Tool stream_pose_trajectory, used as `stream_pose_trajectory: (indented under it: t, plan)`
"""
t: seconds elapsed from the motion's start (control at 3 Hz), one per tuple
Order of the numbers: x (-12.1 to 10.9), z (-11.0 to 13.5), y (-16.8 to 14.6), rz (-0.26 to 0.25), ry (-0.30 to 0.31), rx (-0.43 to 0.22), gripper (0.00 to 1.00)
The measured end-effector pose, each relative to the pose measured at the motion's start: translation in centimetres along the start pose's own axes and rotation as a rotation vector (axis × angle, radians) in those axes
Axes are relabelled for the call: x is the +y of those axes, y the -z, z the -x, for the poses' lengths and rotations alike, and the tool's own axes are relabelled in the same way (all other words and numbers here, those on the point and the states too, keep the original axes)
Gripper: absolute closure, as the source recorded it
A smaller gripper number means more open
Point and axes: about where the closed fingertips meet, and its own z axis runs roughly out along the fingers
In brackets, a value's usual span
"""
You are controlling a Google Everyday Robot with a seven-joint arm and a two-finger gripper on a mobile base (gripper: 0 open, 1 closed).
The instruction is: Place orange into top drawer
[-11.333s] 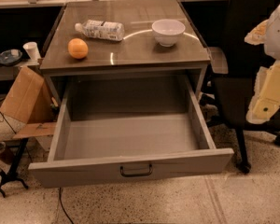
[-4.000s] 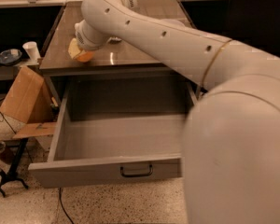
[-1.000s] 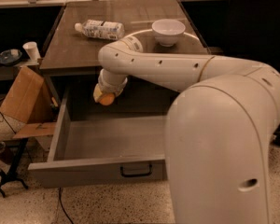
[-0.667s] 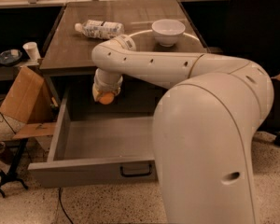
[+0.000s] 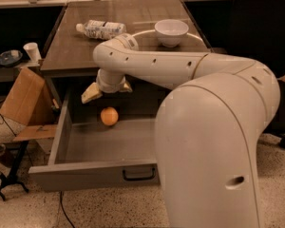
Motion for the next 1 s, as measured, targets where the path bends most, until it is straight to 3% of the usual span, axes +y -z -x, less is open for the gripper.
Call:
stream_pose_trajectory:
  t: [0.67,1.0]
  plan:
    - [-0.15,-0.21,0.28,-0.008,-0.035,0.023,0.0]
    - [-0.5,-0.98,0.43,0.015,-0.054,0.049,0.0]
